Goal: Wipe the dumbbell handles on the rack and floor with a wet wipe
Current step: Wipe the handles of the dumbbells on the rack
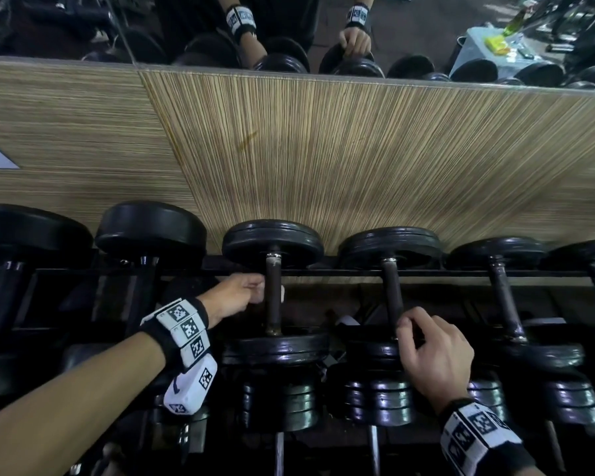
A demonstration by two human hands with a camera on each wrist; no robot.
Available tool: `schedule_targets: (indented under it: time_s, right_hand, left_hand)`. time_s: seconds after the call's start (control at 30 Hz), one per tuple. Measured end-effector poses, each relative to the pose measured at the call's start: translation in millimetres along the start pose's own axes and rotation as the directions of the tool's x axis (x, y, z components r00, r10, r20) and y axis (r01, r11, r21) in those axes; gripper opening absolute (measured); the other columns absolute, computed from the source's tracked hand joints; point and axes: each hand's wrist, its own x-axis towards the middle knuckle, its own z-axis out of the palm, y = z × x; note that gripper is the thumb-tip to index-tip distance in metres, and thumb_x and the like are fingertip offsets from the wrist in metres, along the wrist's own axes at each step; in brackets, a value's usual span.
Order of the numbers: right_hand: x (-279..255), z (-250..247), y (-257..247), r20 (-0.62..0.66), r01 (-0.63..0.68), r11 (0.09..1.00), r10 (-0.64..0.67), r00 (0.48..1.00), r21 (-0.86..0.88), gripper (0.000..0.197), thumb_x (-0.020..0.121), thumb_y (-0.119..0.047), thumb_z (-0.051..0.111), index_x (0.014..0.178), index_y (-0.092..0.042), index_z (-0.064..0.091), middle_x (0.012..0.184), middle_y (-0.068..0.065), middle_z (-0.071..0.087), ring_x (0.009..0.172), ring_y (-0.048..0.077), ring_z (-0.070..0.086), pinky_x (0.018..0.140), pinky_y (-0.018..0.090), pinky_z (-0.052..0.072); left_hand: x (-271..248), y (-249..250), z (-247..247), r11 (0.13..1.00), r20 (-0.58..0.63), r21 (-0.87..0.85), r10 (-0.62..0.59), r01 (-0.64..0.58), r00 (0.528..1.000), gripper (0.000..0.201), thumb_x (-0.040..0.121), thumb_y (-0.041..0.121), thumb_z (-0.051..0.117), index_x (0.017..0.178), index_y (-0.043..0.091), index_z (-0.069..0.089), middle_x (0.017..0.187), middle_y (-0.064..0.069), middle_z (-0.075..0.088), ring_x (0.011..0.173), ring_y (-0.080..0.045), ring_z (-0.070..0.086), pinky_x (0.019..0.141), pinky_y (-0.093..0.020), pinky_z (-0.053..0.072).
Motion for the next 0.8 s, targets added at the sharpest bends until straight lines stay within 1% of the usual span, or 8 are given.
schedule_targets:
  time_s: [0.1, 0.17, 0.23, 0.33, 0.47, 0.53, 0.67, 0.8]
  right_hand:
    - [0.8, -1.2, -0.9, -0.01, 0.012, 1.0, -0.012, 1.0, -0.003, 0.03, 0.087, -0.031, 0.044, 0.068, -0.017, 0.063, 0.052, -0.011, 0.042, 0.049, 0.011, 0.037, 0.058, 0.024, 0.03]
    - [0.9, -1.6, -0.3, -0.001, 0.016, 1.0, -0.016, 1.0, -0.012, 0.03, 0.086, -0.031, 0.044, 0.068, -0.016, 0.063, 0.053, -0.012, 0.04, 0.047, 0.013, 0.039, 0.056, 0.022, 0.027]
    - [0.3, -1.9, 0.8, 0.005, 0.024, 1.0, -0.024, 1.0, -0.009, 0.032, 0.087, -0.032, 0.044, 0.068, -0.016, 0.064, 0.053, -0.011, 0.042, 0.046, 0.016, 0.044, 0.057, 0.024, 0.03]
    - [-0.5, -1.3, 0.8, 0.006, 0.008, 1.0, -0.008, 1.0, 0.003, 0.032, 0.087, -0.033, 0.043, 0.069, -0.016, 0.063, 0.051, -0.009, 0.046, 0.047, 0.014, 0.041, 0.058, 0.026, 0.033]
    - [-0.7, -1.1, -0.2, 0.021, -0.011, 1.0, 0.011, 1.0, 0.006, 0.031, 0.088, -0.033, 0.043, 0.069, -0.017, 0.063, 0.051, -0.009, 0.047, 0.047, 0.016, 0.046, 0.057, 0.026, 0.034]
    - [-1.1, -2.0, -0.9, 0.02, -0.013, 1.0, 0.013, 1.0, 0.011, 0.031, 0.088, -0.032, 0.043, 0.07, -0.017, 0.063, 0.051, -0.008, 0.047, 0.047, 0.017, 0.047, 0.057, 0.026, 0.034]
    - [-1.2, -3.0, -3.2, 0.025, -0.032, 0.999, 0.032, 0.999, 0.009, 0.031, 0.088, -0.033, 0.042, 0.07, -0.018, 0.063, 0.051, -0.008, 0.049, 0.047, 0.015, 0.043, 0.058, 0.026, 0.032]
    - [-0.7, -3.1, -4.5, 0.022, -0.045, 0.999, 0.045, 0.999, 0.013, 0.031, 0.087, -0.034, 0.042, 0.07, -0.018, 0.062, 0.051, -0.009, 0.048, 0.048, 0.014, 0.04, 0.059, 0.026, 0.032]
  left_hand:
    - [-9.4, -21.2, 6.3, 0.998, 0.152, 0.05, -0.037, 0.03, 0.988, 0.023, 0.101, 0.009, 0.052, 0.113, 0.011, 0.071, 0.105, 0.003, 0.073, 0.091, 0.003, 0.062, 0.078, -0.009, 0.042]
    - [-11.9, -33.6, 4.5, 0.997, 0.204, 0.072, -0.03, 0.015, 0.979, 0.023, 0.102, 0.013, 0.052, 0.11, 0.009, 0.074, 0.1, 0.001, 0.072, 0.093, -0.002, 0.06, 0.092, -0.015, 0.039]
    - [-10.7, -38.8, 1.5, 0.994, 0.207, 0.104, -0.04, 0.018, 0.978, 0.022, 0.101, 0.01, 0.052, 0.094, 0.003, 0.072, 0.097, -0.005, 0.073, 0.097, -0.008, 0.06, 0.098, -0.022, 0.037]
    - [-8.5, -36.6, 2.8, 0.994, 0.141, 0.112, -0.015, -0.001, 0.99, 0.028, 0.098, 0.001, 0.052, 0.074, 0.008, 0.065, 0.09, -0.012, 0.072, 0.09, -0.01, 0.06, 0.094, -0.024, 0.038]
    - [-2.5, -16.9, -0.5, 0.993, -0.079, -0.072, 0.088, -0.094, 0.993, 0.026, 0.093, -0.013, 0.046, 0.08, 0.003, 0.062, 0.073, -0.007, 0.06, 0.067, -0.004, 0.058, 0.075, -0.017, 0.047]
    - [4.5, -5.6, -4.6, 0.978, -0.156, -0.128, 0.143, -0.163, 0.977, 0.023, 0.098, -0.008, 0.047, 0.097, 0.009, 0.062, 0.075, -0.005, 0.06, 0.067, -0.004, 0.058, 0.071, -0.016, 0.049]
    - [9.7, -1.4, -5.0, 0.98, -0.105, -0.125, 0.139, -0.152, 0.985, 0.028, 0.099, -0.006, 0.046, 0.111, 0.015, 0.06, 0.087, -0.003, 0.061, 0.081, -0.009, 0.057, 0.081, -0.017, 0.048]
    - [-4.1, -15.1, 4.7, 0.995, 0.021, -0.032, 0.094, -0.094, 0.995, 0.035, 0.089, -0.014, 0.043, 0.083, 0.005, 0.072, 0.093, -0.004, 0.074, 0.088, -0.004, 0.063, 0.084, -0.016, 0.045]
